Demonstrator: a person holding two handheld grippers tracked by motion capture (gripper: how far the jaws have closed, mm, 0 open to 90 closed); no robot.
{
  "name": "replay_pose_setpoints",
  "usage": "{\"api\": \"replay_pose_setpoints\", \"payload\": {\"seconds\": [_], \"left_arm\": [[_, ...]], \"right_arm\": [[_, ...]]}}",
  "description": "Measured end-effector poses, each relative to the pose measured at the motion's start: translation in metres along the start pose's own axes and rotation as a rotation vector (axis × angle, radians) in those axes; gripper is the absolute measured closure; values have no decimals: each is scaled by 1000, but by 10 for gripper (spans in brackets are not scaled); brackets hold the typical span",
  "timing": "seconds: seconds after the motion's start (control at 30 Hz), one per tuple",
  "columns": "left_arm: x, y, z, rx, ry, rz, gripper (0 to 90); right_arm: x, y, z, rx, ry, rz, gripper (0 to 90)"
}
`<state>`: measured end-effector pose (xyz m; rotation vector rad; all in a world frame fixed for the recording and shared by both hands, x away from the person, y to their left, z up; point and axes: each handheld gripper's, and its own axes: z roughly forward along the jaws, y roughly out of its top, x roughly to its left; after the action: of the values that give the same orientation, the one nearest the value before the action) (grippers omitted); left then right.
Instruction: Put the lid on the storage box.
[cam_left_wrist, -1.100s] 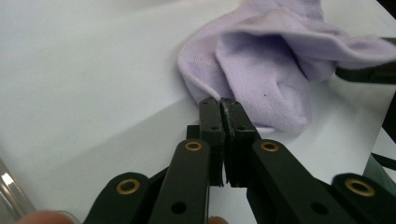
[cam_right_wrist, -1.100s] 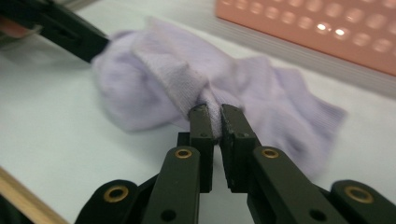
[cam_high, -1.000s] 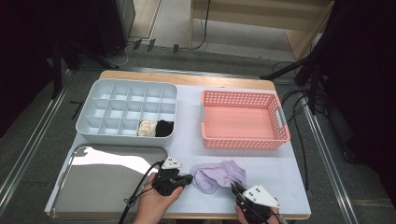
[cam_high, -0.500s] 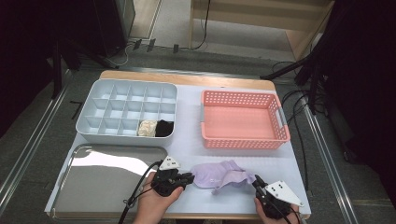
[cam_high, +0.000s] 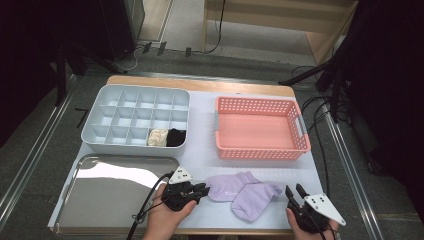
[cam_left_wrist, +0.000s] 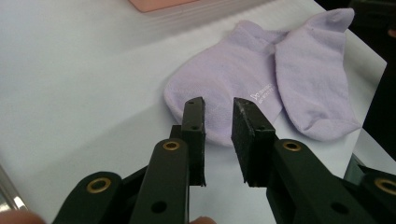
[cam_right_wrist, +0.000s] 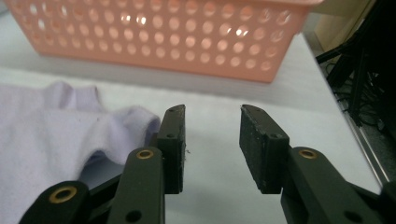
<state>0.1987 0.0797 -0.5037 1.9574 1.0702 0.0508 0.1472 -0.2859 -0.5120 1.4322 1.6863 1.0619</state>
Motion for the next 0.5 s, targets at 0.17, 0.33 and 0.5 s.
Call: {"api": "replay_pose_setpoints", "payload": {"seconds": [0.17, 0.33, 0.5], "left_arm": [[-1, -1, 2, -3, 0, 10, 749], [-2, -1, 2, -11, 0, 18, 747], [-1, -1, 2, -8, 3, 9, 747]], "right_arm": [[20, 0, -11, -25, 146, -29, 647], [43, 1, -14, -54, 250, -35, 670], [72, -7, -8, 19, 413, -124, 700]]}}
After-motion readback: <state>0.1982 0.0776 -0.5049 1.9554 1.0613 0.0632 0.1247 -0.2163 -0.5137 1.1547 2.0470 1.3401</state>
